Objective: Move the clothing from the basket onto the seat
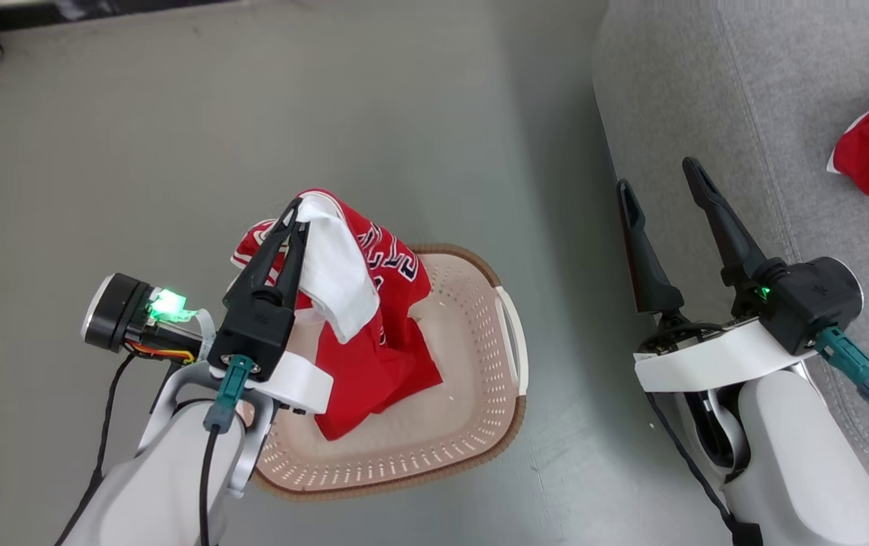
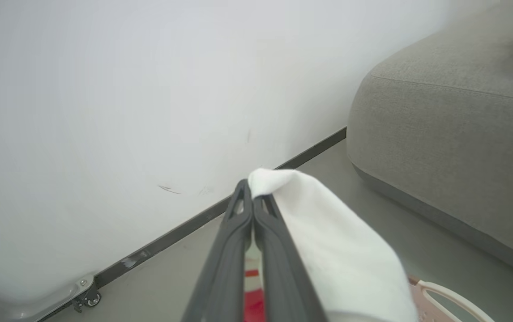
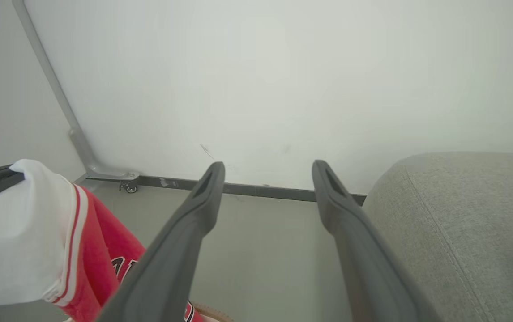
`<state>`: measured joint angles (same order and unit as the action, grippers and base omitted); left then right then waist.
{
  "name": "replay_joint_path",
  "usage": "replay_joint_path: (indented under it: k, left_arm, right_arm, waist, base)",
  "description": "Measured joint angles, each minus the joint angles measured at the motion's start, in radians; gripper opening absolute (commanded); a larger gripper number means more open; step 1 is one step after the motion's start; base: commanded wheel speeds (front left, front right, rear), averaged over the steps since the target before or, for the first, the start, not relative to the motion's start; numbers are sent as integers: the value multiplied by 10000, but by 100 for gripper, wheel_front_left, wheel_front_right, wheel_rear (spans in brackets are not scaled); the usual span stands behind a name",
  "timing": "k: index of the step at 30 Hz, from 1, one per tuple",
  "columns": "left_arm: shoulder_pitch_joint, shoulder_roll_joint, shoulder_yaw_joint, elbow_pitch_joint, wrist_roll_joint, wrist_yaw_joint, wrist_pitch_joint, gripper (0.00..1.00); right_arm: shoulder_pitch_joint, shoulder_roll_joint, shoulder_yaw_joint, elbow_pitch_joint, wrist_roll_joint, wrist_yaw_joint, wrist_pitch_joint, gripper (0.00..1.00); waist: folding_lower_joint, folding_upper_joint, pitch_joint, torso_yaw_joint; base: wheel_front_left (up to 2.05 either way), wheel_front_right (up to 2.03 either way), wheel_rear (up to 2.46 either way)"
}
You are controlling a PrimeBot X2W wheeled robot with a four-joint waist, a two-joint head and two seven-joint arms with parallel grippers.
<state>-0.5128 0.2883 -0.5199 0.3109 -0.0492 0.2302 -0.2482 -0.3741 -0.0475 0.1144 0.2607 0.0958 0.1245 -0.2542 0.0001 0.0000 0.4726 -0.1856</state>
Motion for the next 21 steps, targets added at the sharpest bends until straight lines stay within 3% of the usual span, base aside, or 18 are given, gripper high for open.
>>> replay_joint_path:
  k: [21]
  left_arm:
    - [210, 596, 629, -1323, -995, -472, 0, 0]
  right_arm:
    - [322, -182, 694, 384, -92, 0, 38, 100]
  waist:
    - [0, 0, -2130, 636]
  base:
    - [0, 0, 0]
